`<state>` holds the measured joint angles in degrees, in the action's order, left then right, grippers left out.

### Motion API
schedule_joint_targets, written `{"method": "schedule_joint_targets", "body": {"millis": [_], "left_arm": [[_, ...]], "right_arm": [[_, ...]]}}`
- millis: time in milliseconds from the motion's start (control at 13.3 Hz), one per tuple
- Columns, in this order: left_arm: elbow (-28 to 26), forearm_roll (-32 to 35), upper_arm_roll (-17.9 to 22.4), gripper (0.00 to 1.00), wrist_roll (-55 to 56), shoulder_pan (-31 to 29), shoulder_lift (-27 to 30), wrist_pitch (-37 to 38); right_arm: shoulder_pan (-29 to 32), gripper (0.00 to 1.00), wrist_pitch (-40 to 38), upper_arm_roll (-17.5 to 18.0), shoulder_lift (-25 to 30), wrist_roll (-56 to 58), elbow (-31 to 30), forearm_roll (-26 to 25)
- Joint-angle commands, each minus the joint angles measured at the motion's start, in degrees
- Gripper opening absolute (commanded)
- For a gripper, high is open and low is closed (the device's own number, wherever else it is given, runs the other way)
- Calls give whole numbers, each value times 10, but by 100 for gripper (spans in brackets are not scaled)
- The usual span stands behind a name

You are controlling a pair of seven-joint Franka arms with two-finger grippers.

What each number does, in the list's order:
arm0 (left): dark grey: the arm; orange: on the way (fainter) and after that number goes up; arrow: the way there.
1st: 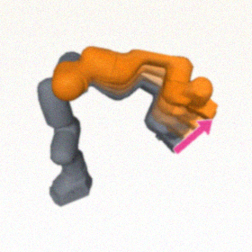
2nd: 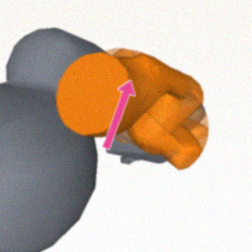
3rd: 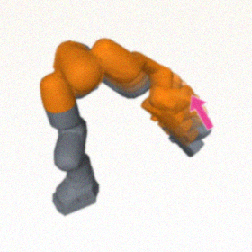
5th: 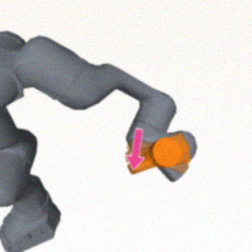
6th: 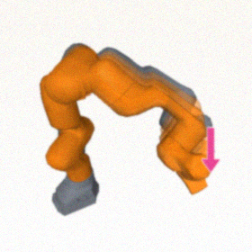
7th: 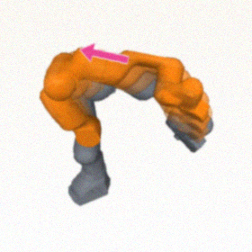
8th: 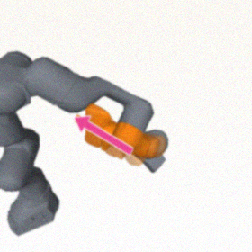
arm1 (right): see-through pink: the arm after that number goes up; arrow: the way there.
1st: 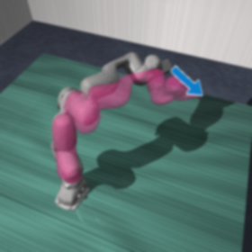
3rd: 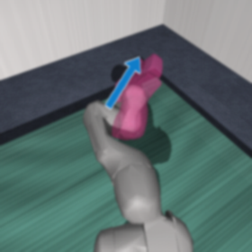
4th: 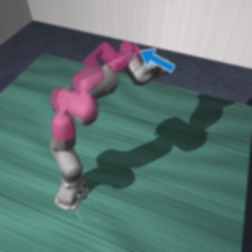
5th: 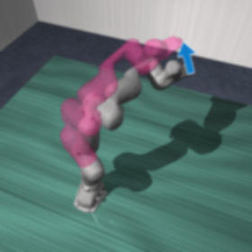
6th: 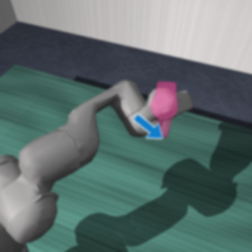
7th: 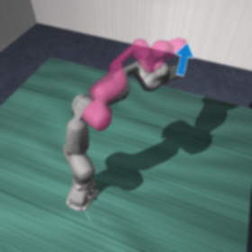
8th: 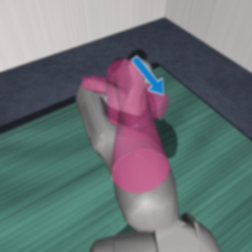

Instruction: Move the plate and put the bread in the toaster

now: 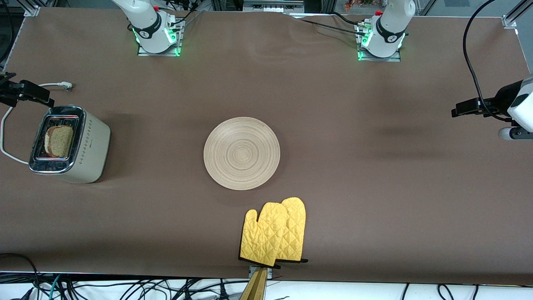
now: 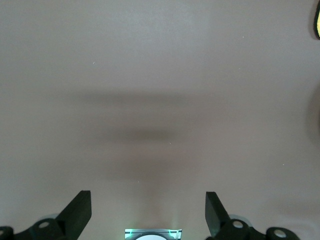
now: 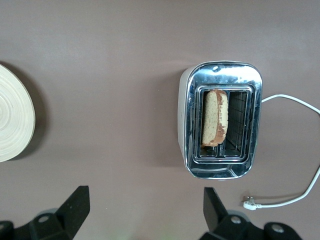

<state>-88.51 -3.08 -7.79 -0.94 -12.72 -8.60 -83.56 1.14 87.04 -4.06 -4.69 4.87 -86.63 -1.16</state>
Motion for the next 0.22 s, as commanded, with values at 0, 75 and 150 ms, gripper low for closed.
{"method": "schedule_joint_targets", "body": {"millis": [0,75,150], "left_arm": [[5,-16,1,100,-7,0,3,8],[5,-16,1,100,-11,-1,3,8],[5,-16,1,100,-11,-1,3,8]], "right_arm": [[8,100,-5,8,-3,-4,12,-1],[8,100,-5,8,-3,-4,12,-2],[9,100,-5,7,-4,-4,12,0]]}}
